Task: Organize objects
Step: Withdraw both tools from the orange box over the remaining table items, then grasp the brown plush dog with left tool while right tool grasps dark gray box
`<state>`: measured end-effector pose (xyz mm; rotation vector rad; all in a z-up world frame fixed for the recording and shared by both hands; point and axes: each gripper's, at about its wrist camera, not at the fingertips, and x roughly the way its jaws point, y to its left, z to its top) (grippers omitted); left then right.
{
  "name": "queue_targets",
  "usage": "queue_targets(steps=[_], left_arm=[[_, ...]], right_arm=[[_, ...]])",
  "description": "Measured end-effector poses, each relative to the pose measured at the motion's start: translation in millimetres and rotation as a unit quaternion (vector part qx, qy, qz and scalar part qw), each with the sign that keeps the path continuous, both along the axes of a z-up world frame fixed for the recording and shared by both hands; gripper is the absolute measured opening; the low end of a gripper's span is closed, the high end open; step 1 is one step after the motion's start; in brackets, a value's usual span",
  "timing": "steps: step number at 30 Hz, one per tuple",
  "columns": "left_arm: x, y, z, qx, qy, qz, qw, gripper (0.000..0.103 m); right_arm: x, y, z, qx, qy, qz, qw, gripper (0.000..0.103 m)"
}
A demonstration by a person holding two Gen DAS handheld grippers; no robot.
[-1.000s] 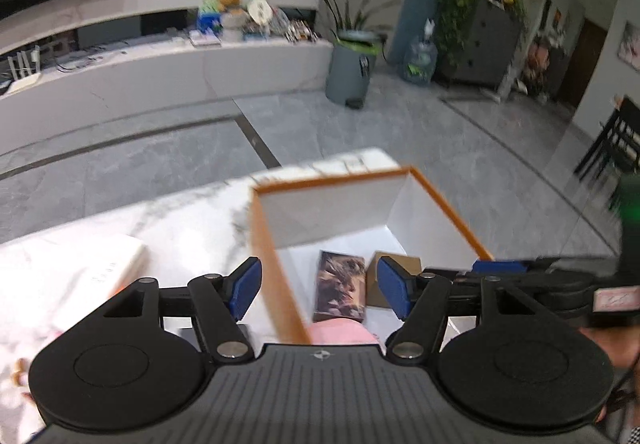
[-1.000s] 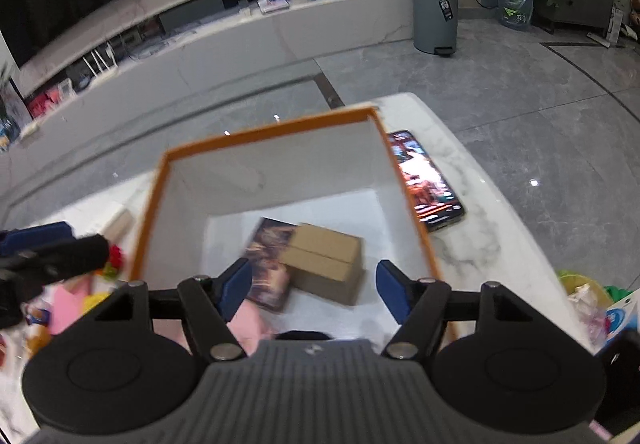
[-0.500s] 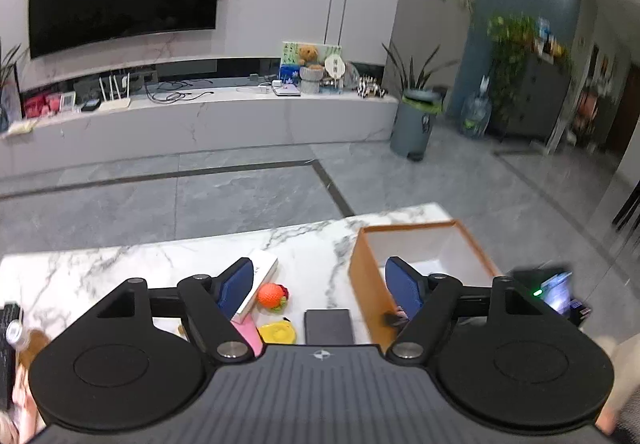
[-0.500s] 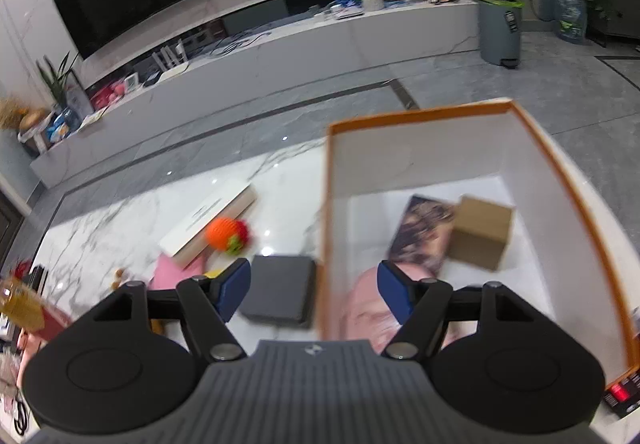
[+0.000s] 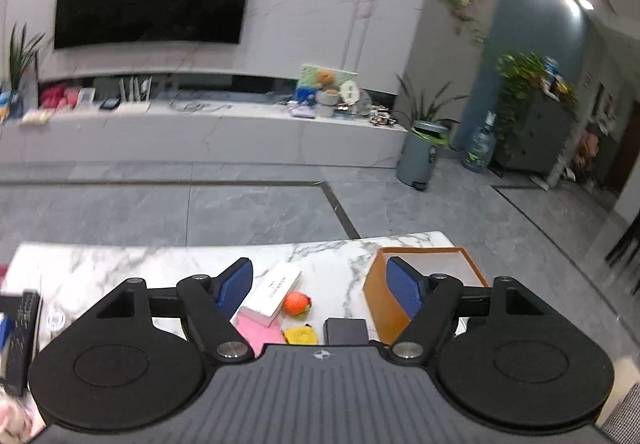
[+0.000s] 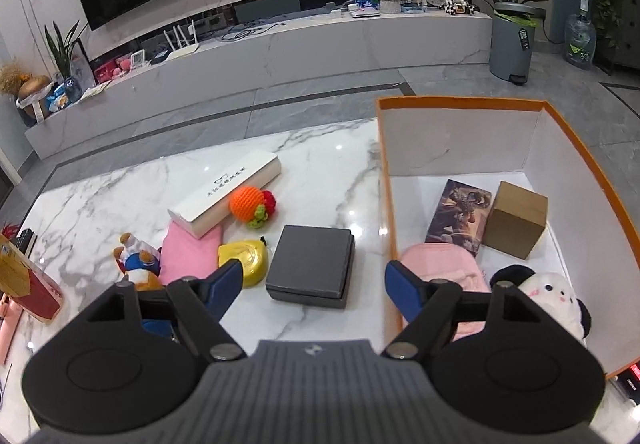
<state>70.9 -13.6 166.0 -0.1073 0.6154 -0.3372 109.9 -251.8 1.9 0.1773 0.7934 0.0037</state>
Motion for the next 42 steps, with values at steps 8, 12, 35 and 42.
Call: queue_targets(steps=[8,12,35,42], left_arm=[[11.1,30.8,-12.6,-0.008,-0.001,0.014,0.9999,0.085],[13.7,41.1,-20.5,-0.029,0.016,-0.001,0.9994,0.083],[80.9,40.4,-179.5,0.090,0.106,0.095,0.9857,0.085],[95.3,31.4,-230.2,0.077,0.164,0.077,0.9804,0.085]], right_arm=[[10.0,22.3,-11.7,-0.020,0.024,0.025,0.999,0.079],[20.6,28.9,-18.1,-0.031,0.039,0.028,0.998,0.079],[94.5,51.8,-63.7,-0.081,0.101,0.006,0.992,0.079],[102.7,54.9,-75.8,-0.104,0.107,0.008,0.989,0.079]])
